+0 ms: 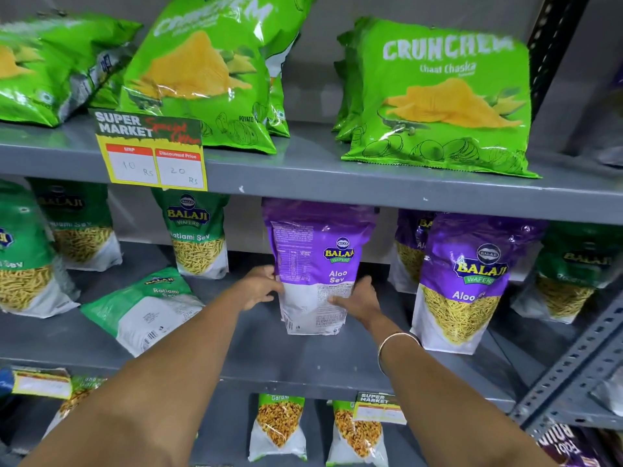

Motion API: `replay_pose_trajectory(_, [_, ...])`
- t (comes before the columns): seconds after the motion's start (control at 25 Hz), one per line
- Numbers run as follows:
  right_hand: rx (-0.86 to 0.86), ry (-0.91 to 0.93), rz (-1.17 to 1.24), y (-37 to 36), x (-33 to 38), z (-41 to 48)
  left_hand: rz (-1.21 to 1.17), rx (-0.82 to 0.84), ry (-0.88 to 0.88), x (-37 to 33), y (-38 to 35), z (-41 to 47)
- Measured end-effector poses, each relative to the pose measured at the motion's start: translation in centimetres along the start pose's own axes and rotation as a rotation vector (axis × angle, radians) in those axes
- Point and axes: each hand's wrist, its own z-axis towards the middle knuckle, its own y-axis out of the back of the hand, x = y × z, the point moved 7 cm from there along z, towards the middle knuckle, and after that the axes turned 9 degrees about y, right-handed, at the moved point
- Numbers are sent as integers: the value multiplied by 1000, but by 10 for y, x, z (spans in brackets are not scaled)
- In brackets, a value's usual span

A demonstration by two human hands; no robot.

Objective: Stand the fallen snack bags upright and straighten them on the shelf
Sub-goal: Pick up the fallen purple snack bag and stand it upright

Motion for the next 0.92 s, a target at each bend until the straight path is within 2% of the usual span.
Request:
replay_pose_trajectory(0.08, [21, -119, 46, -3, -8, -5, -15, -10, 19, 7, 4, 1])
replay_pose_trajectory(0.2, [71, -177, 146, -16, -11, -4, -7, 15, 21, 9, 0, 0])
replay_pose_trajectory(0.28, [139, -169, 172, -22, -6, -6, 19, 13, 17, 11, -6, 1])
replay_pose_trajectory(0.36, [281, -122, 155, -29, -5, -7, 25, 23, 16, 14, -14, 1])
replay_pose_trajectory(0.44, [455, -35, 88, -39, 3, -13, 33, 41, 31, 16, -21, 3])
replay_pose_trajectory(0.48, [489, -13, 9, -46, -2, -11, 41, 44, 34, 16, -24, 3])
replay_pose_trajectory(0.56, [486, 44, -53, -55, -8, -4, 50, 34, 28, 14, -30, 1])
replay_pose_trajectory(0.72, [369, 55, 65, -42, 13, -17, 26, 3, -14, 6, -32, -1])
replay_pose_trajectory(0.84, [376, 74, 71, -34, 8, -13, 78, 29, 12, 8, -28, 1])
replay_pose_trajectory(0.92, [386, 86, 80, -24, 6, -9, 120, -20, 12, 8, -21, 5])
